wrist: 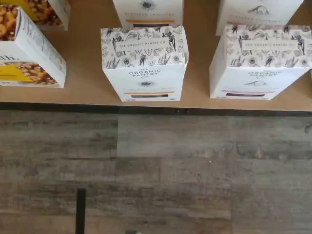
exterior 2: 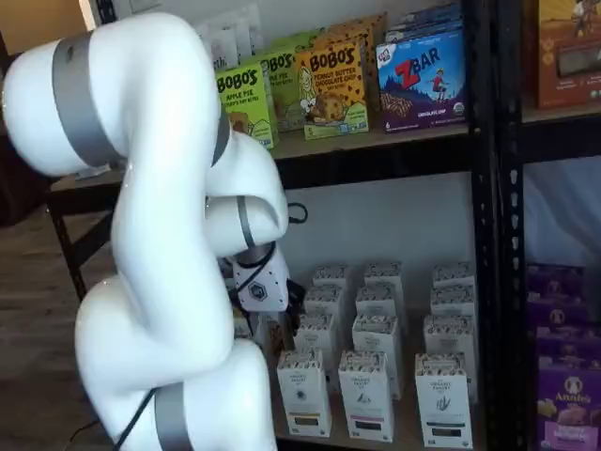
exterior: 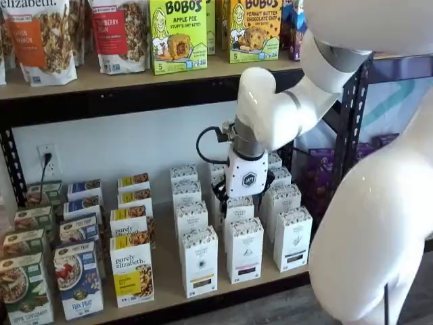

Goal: Pick up the white box with a yellow strip in the middle, on the bottom shelf, the fourth box from the left

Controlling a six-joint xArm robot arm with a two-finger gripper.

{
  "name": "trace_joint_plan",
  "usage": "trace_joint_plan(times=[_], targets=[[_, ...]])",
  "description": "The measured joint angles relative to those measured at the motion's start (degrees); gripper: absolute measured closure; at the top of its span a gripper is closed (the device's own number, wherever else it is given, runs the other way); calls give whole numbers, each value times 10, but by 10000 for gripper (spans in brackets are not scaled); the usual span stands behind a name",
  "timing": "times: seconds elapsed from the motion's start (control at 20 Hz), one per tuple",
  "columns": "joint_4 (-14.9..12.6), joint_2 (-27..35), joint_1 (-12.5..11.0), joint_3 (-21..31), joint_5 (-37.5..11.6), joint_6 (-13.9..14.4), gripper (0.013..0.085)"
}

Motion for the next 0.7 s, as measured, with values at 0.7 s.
trace_joint_plan(times=[0.7], targets=[[23,153,-12,-73,-88,-33,130]])
